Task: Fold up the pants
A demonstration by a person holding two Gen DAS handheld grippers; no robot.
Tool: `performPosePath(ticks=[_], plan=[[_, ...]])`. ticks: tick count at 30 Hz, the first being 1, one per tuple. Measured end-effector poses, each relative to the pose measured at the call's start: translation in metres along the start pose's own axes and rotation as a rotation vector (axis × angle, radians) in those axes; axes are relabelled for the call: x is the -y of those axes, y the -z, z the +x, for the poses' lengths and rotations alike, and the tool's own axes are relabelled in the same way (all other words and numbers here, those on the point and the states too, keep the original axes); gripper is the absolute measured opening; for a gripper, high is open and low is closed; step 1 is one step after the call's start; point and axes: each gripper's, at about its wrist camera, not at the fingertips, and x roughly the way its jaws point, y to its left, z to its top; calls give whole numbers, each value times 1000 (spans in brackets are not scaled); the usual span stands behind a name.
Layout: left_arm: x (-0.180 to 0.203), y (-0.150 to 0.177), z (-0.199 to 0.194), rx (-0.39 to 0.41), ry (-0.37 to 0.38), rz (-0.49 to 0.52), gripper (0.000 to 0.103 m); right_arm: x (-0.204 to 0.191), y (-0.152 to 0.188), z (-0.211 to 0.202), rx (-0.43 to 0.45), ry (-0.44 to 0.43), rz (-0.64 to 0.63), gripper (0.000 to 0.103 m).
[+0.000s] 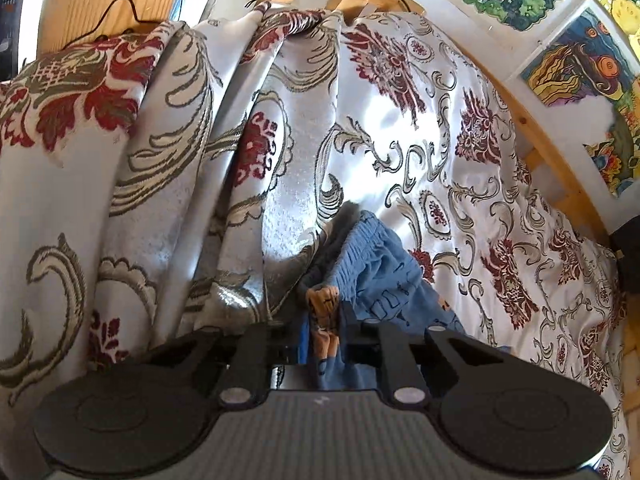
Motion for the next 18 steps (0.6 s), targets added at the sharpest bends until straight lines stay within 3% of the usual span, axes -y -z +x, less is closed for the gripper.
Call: performPosePath(ticks=[4,7,12,18], plan=[[2,2,4,-14,-4,15,41,0,1,-1,2,-4,6,59],[1,1,7,-33,12,9,50,1,1,0,2,-7,12,59],[-9,-6,15,-61,94,-66,72,3,1,1,-1,-13,33,59],[-22,-10,21,-61,149,-168,72,5,2,0,6,-16,56,59]])
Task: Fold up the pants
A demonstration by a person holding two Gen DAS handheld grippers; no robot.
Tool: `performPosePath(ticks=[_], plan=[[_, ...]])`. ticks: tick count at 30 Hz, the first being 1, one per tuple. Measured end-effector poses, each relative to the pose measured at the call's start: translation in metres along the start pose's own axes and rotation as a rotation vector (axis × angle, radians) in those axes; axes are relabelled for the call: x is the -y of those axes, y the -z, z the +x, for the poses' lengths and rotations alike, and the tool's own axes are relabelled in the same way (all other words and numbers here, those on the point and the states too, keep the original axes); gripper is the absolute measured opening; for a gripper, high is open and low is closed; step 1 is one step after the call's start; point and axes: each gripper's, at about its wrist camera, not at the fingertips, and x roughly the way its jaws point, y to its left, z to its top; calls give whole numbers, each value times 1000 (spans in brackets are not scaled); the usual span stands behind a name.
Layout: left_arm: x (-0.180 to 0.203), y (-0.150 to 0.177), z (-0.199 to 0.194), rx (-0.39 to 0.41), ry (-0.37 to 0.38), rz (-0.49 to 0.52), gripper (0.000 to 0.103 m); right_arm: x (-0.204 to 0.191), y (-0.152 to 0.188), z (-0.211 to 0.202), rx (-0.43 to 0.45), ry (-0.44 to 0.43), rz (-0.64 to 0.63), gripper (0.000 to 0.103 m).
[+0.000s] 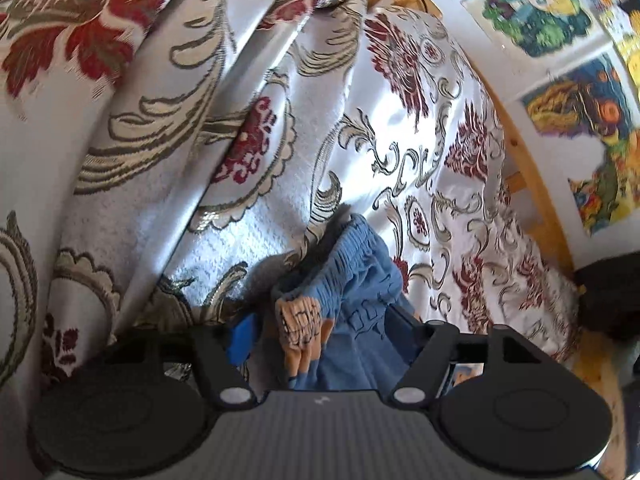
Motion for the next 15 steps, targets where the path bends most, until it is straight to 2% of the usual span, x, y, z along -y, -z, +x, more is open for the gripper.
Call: performPosePath(ticks=[2,4,6,8,10,15], plan=[[-1,-1,1,0,-19,-12,63,1,1,0,3,-2,10,59],[-5,-1,3,-2,-53,-37,37,1,2,0,7,-6,20,59],[-15,-4,6,-15,-50,-105,31,2,2,0,8,-9,28,59],[-21,-6,8,-21,-29,-154,29,3,2,0,9,-12,34,59],[-19,-6,9,-20,-42,-138,23,3,2,0,11,-16,40,60],[-6,-2,6,-3,-60,-68,17,10,1,1,12,-24,74,68]])
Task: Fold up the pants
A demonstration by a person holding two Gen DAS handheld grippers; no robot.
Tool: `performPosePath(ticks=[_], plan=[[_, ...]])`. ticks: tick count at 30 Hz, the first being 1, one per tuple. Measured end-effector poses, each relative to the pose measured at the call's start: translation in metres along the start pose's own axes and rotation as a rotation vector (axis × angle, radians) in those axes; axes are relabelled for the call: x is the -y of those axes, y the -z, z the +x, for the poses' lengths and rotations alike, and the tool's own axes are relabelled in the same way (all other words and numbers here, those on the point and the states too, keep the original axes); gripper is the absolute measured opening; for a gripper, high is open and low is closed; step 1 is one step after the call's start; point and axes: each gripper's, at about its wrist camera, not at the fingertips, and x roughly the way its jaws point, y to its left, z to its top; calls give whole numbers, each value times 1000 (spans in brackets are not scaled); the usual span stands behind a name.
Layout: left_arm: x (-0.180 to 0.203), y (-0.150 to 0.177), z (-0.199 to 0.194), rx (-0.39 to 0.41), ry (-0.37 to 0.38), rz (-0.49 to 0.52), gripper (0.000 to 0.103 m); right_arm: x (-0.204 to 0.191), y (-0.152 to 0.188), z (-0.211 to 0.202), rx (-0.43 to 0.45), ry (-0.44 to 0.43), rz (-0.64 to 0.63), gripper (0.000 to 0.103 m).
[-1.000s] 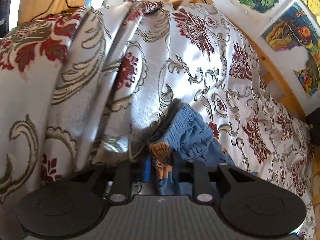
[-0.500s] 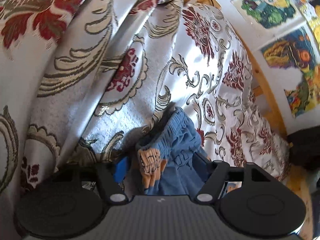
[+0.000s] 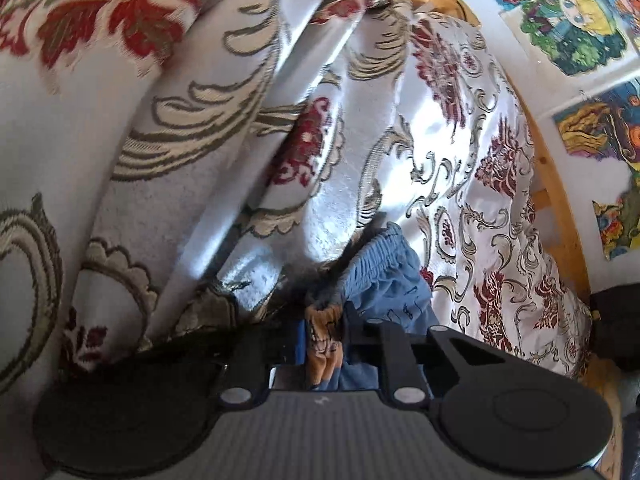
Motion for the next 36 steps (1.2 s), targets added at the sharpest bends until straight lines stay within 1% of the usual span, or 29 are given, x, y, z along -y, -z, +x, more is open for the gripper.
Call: performPosePath(ticks=[4,7,11,13,16,18,20,23,25,27,29,31,36], plan=[[14,4,-6,33,-9,73,16,13,-3,0,1,-27,71,70],[27,10,-17,78,-14,170,16,21,-5,-5,8,-31,98,73],[47,18,-29,121,11,271,16,36,-8,-12,11,-44,149,75],[58,22,-35,137,26,314,16,48,-8,-16,-6,-65,179,76],[77,35,-46,172,47,422,16,71,-7,-19,-45,-116,208,76],[90,47,-53,193,57,503,16,90,-4,-18,-88,-147,244,78],[107,63,-59,221,58,610,16,110,3,-14,-135,-181,281,78],[129,92,-62,246,59,769,16,134,15,-14,-171,-208,315,78],[143,114,-63,249,60,871,16,148,21,-16,-183,-225,357,82],[156,137,-63,231,76,951,16,165,28,-18,-190,-233,427,83],[166,159,-61,213,81,1008,16,184,34,-20,-187,-219,514,84],[175,178,-58,183,87,1048,16,202,39,-20,-202,-209,582,85],[194,225,-49,148,79,1159,16,238,48,-22,-236,-159,646,85]])
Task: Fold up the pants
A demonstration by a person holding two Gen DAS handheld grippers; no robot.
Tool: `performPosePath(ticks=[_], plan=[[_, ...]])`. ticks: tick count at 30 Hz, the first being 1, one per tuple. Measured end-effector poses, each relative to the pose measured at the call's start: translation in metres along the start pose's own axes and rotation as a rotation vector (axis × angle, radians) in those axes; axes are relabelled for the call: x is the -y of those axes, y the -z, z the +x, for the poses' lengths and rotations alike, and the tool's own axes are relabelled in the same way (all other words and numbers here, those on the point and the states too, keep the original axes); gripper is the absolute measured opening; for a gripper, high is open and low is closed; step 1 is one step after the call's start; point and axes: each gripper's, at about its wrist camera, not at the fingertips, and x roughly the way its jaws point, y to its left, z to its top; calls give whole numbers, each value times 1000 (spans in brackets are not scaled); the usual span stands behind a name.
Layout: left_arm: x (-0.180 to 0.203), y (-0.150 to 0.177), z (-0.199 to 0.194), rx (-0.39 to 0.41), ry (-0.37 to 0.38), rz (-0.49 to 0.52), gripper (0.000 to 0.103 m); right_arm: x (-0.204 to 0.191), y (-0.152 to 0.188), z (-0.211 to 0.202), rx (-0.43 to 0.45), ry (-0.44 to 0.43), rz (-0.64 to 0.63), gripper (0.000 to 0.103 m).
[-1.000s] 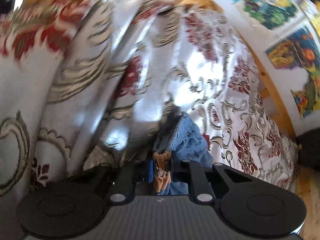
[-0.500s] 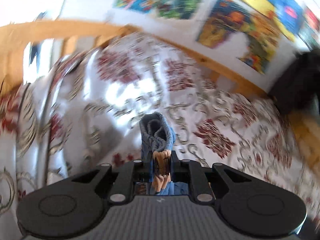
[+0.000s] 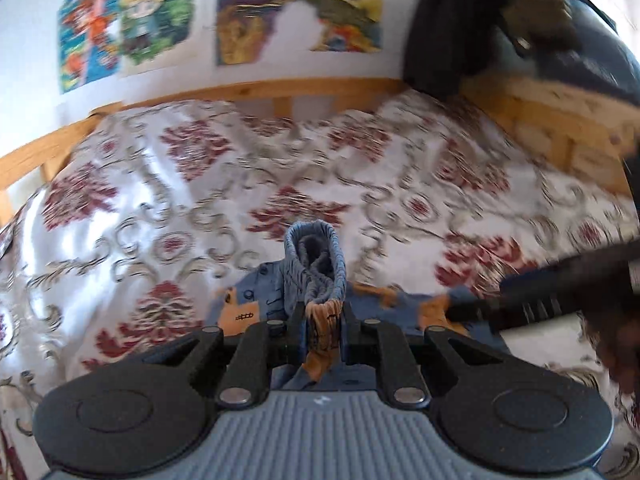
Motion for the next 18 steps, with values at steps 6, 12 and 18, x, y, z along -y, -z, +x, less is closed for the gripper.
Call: performPosePath(ticks=[6,12,18], plan=[[56,6,12,-53,11,99,16,51,-7,-8,6,-67,213,85],[102,12,20,-87,-8,197,16,67,-9,-17,8,-297,335,80],[133,16,23,-96,29,244,16,70,-9,-2,-70,-373,398,60]])
